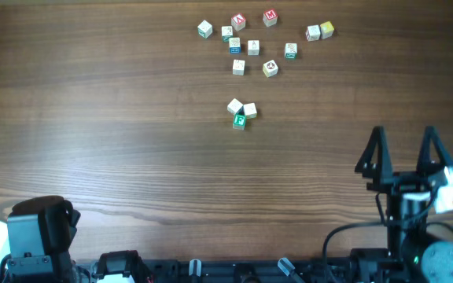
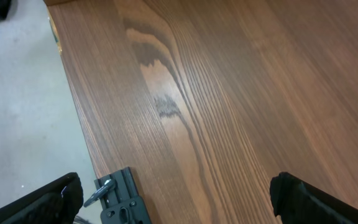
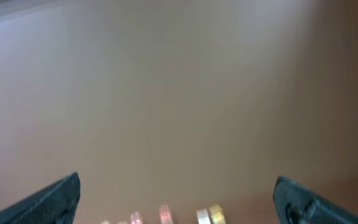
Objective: Form a circle
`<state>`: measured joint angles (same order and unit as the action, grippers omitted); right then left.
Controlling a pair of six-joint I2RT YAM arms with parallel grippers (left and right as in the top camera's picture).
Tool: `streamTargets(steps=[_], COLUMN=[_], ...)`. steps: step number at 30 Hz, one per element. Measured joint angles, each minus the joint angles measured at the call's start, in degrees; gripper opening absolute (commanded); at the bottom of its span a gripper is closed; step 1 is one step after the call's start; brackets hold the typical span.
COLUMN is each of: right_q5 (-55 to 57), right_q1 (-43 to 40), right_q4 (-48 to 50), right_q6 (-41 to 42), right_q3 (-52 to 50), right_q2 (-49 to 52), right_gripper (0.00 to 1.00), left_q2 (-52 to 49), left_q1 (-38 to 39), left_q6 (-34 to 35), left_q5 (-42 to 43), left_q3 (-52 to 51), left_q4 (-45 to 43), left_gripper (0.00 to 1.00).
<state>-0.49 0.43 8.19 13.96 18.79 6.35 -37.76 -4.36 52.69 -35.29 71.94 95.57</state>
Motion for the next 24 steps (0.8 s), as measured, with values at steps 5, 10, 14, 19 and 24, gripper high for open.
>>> streamTargets(steps=[5, 10, 14, 19, 24], right_q5=[-0.2, 0.1, 0.3, 0.3, 0.3], right_q1=[0.0, 0.0, 0.0, 0.0, 0.0], right_q4=[12.7, 13.3, 7.5, -1.0, -8.0], right_q6=[0.0, -0.2, -0.2, 1.7, 9.6], right_q3=[-9.9, -15.9, -18.2, -18.4, -18.4], right_q2=[-5.4, -5.4, -5.4, -5.5, -5.4], right_gripper=[1.0, 1.0, 1.0, 1.0, 1.0], left_q2=[0.0, 0.0, 0.0, 0.0, 0.0], left_q1=[0.0, 0.0, 0.0, 0.0, 0.0], left_q6=[0.0, 0.0, 0.0, 0.0, 0.0], left_q5=[0.0, 0.0, 0.0, 0.0, 0.0], left_q3=[0.0, 0.0, 0.0, 0.0, 0.0], left_q4=[0.0, 0.0, 0.0, 0.0, 0.0], left_gripper=[1.0, 1.0, 1.0, 1.0, 1.0])
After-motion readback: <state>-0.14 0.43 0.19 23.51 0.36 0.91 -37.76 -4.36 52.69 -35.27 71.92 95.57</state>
